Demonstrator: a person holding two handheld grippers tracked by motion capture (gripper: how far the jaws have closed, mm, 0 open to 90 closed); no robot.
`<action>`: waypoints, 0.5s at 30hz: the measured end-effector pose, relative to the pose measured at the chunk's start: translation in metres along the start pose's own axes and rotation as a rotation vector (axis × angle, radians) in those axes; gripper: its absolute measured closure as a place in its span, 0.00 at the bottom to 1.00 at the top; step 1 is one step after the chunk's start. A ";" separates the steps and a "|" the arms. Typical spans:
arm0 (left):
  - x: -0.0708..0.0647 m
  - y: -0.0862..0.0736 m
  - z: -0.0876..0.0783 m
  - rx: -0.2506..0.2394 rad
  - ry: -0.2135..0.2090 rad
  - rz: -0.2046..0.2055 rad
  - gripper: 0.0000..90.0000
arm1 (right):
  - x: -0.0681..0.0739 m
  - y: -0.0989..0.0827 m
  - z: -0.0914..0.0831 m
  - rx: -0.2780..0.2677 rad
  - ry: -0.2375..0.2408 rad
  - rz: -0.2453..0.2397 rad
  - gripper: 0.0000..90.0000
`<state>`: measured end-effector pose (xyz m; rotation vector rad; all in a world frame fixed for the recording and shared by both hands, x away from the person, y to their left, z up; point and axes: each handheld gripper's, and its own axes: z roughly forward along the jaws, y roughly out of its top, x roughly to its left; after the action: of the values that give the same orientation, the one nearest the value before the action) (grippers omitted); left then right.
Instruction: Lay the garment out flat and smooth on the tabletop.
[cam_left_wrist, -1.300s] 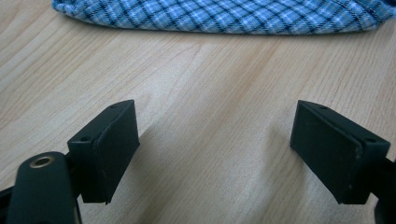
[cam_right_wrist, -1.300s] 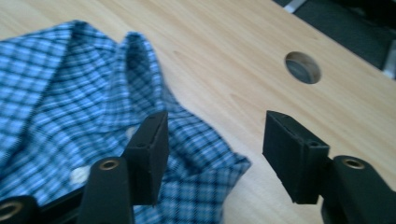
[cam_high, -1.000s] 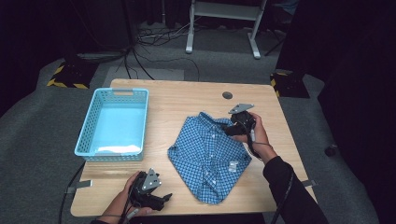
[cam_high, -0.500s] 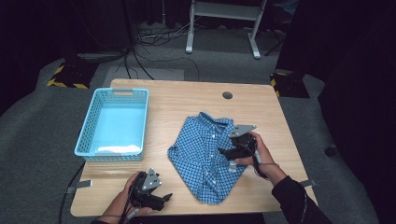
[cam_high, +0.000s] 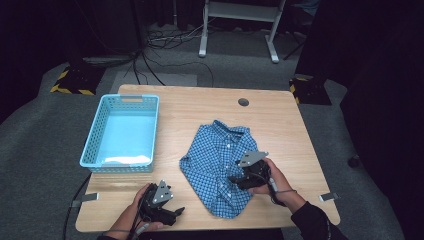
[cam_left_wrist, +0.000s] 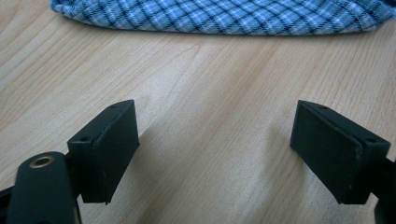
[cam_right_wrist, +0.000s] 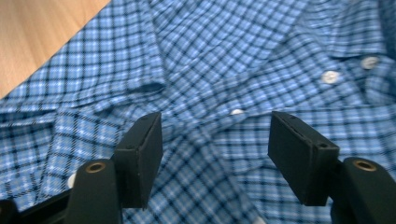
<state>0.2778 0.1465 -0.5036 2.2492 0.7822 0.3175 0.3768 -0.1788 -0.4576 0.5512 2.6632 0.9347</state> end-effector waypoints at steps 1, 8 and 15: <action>0.000 0.000 0.000 0.000 0.000 0.000 0.17 | 0.001 0.000 0.002 0.006 0.003 -0.008 0.40; 0.000 0.000 0.000 -0.001 -0.001 0.000 0.17 | 0.005 -0.003 0.010 0.046 0.045 -0.029 0.58; 0.000 0.000 0.000 -0.001 -0.001 0.001 0.17 | 0.007 -0.003 0.006 0.055 0.077 -0.058 0.88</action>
<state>0.2778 0.1466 -0.5037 2.2488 0.7807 0.3174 0.3716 -0.1746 -0.4651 0.4555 2.7651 0.8867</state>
